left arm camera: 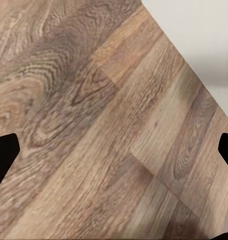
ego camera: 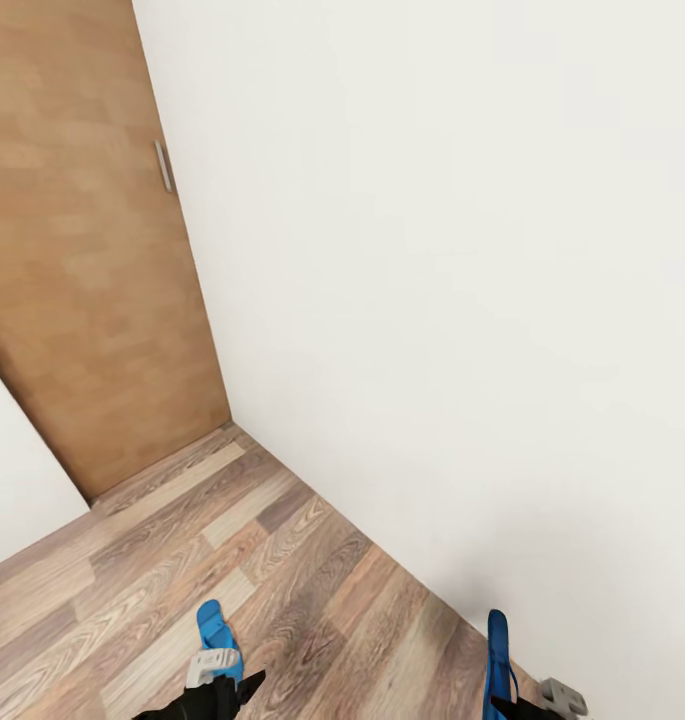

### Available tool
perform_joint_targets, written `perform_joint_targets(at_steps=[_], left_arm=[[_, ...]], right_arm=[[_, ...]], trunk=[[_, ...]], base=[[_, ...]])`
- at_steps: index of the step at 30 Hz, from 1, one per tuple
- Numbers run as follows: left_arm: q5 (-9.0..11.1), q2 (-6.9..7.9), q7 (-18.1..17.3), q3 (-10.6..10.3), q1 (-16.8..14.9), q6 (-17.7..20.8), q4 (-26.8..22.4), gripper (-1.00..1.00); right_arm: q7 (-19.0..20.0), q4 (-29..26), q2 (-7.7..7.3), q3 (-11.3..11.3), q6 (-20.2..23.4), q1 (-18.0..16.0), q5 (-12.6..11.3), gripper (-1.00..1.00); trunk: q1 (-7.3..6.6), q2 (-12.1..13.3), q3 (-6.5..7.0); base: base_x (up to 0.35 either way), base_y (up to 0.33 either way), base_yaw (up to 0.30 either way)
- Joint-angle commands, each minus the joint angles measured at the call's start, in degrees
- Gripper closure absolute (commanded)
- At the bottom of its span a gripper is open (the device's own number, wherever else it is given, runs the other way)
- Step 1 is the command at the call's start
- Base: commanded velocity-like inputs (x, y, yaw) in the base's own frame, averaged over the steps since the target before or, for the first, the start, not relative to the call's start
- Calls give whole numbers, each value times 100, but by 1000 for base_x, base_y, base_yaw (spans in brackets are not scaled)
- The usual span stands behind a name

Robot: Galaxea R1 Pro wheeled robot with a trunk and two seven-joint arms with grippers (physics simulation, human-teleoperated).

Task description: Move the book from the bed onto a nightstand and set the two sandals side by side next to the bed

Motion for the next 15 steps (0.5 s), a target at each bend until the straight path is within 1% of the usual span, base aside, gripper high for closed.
perform_joint_targets(at_steps=[1,5,13,15], left_arm=[[59,1,-19,-1,-1,55,-4,-100],[60,2,-19,-1,-1,55,-4,-100],[62,7,-19,-1,-1,55,-6,-100],[62,8,-19,-1,-1,55,-6,-100]], right_arm=[[23,-2,0,-47,47,-2,-10,100],[23,-2,0,-47,47,-2,-10,100],[23,-7,0,-47,46,-2,-10,100],[23,-5,0,-47,46,-2,-10,100]], trunk=[[2,-2,-5],[2,-2,-5],[2,-2,-5],[2,-2,-5]], base=[[299,0,0],[199,0,0],[39,0,0],[167,0,0]])
